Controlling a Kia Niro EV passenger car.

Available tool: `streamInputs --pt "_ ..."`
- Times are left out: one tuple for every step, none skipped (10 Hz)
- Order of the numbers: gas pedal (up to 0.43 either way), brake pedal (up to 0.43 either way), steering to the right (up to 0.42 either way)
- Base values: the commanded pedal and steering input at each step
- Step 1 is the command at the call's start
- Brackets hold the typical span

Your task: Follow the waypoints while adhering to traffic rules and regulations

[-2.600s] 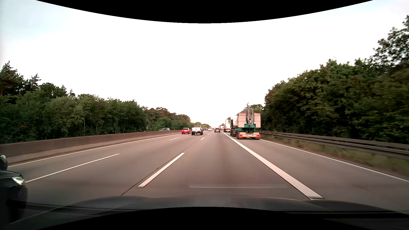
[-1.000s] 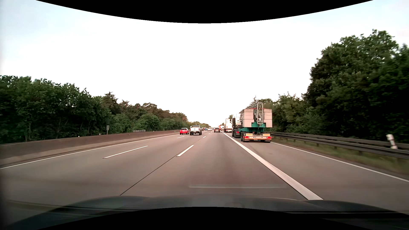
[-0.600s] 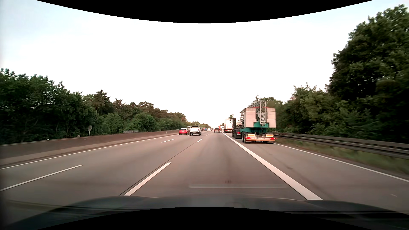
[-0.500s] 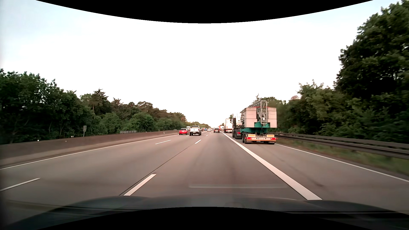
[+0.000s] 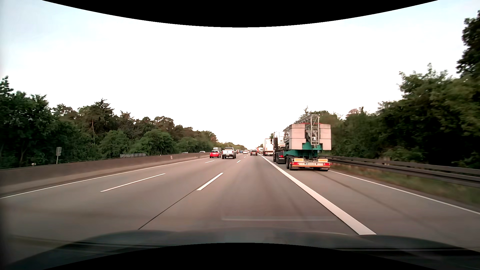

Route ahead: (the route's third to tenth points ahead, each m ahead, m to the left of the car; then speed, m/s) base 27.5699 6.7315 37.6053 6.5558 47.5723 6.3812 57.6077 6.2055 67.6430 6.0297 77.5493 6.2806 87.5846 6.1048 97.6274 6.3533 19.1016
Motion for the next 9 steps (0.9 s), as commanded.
streamInputs --pt "0.0 0.0 -0.004" --pt "0.0 0.0 -0.004" --pt "0.0 0.0 -0.005" --pt "0.0 0.0 -0.005" --pt "0.0 0.0 -0.005" --pt "0.0 0.0 -0.004" --pt "0.0 0.0 -0.004" --pt "0.0 0.0 -0.005" --pt "0.0 0.0 -0.004"
